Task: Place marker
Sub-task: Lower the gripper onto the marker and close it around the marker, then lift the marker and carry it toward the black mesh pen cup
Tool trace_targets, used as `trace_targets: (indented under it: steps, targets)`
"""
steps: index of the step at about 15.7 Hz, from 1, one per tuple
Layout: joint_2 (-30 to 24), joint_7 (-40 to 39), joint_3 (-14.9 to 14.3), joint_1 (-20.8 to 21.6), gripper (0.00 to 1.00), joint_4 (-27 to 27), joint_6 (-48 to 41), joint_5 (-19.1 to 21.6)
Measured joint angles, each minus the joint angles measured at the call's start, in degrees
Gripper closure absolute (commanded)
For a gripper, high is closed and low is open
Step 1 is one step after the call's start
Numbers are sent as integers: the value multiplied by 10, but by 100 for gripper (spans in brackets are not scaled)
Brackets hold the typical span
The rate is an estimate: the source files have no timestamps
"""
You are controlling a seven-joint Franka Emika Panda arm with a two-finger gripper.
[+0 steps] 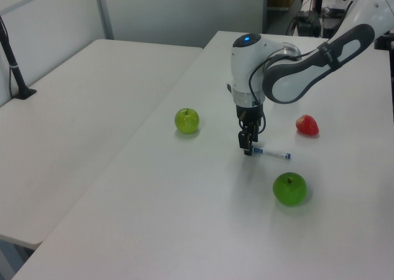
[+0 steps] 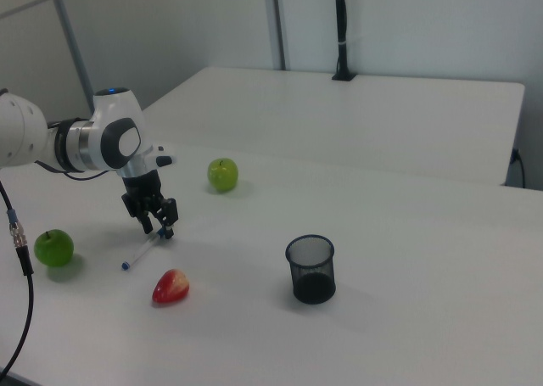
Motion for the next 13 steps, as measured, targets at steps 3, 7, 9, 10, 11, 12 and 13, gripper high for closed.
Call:
trace_targets:
  steps: [3, 7, 9, 10, 11, 12, 13]
  targets:
    - [1, 0, 0, 0, 58, 0, 0, 0]
    - [1, 0, 0, 0, 77, 1, 0, 0]
    - [1, 0, 0, 0, 85, 1, 0, 0]
    - [1, 0, 0, 0, 89, 1, 0, 0]
    - [1, 0, 1, 0, 94, 1, 0, 0]
    - [1, 0, 1, 0, 97, 1, 0, 0]
    - [1, 0, 0, 0, 99, 1, 0, 0]
